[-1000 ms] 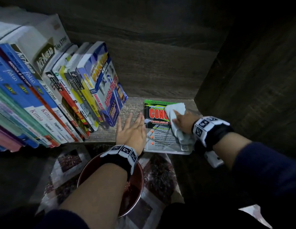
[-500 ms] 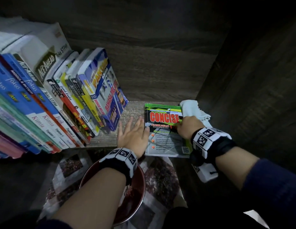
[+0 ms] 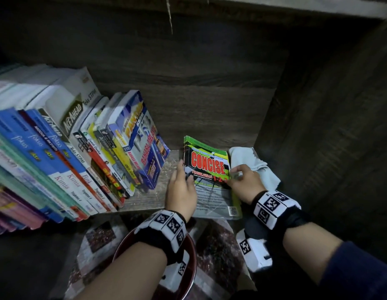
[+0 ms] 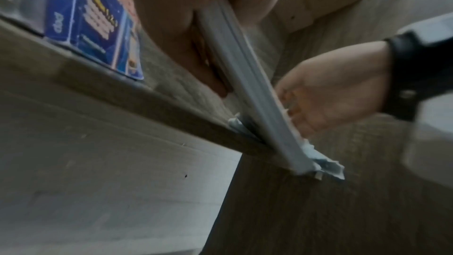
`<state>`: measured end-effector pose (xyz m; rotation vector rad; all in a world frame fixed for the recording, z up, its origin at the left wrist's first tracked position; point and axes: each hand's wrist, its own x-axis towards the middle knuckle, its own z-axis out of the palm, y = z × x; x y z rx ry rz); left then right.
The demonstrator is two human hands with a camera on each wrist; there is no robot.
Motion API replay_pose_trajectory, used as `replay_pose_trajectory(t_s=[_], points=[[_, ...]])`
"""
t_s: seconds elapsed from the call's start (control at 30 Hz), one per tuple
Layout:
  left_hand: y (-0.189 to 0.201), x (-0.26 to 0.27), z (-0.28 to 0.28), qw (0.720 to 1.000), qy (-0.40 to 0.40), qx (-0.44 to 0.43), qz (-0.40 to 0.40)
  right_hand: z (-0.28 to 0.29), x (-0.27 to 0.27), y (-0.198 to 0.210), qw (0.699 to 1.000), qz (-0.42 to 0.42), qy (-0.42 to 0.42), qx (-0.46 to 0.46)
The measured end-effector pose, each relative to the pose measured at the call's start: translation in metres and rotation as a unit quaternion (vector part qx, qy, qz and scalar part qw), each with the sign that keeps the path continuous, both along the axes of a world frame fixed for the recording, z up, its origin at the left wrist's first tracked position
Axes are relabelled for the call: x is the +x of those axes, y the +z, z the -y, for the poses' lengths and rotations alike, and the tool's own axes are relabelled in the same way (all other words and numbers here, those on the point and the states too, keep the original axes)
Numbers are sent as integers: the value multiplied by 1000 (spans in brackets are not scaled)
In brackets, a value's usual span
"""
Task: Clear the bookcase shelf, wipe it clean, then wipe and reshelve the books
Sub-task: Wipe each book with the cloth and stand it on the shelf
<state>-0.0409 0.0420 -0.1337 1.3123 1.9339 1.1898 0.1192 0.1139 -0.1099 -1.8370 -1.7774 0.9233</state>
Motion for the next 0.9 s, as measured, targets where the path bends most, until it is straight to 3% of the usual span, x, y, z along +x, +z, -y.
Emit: replay_pose_trajectory(t_s=[0.1, 0.23, 0.33, 0.43, 0.53, 0.63, 0.77, 0.9], points=[[12, 0, 9, 994, 2, 104, -20, -5, -10, 4, 998, -62, -21, 11], [22, -5, 27, 970, 10, 235, -69, -11, -26, 30, 992, -124, 33, -19], [26, -11, 38, 951, 7, 289, -106, -16, -43, 58, 963, -247, 57, -96], [22, -25, 37, 933, 38, 328, -141, -26, -65, 73, 942, -307, 78, -109], [14, -45, 30, 914, 85, 356, -173, -39, -94, 77, 931, -333, 113, -96], [9, -65, 31, 877, 133, 369, -278, -50, -126, 83, 928, -336, 136, -89], [4, -86, 30, 855, 206, 315, -357, -64, -160, 86, 928, -328, 163, -74], [-5, -97, 29, 836, 204, 262, -437, -58, -177, 70, 921, -304, 230, -75]])
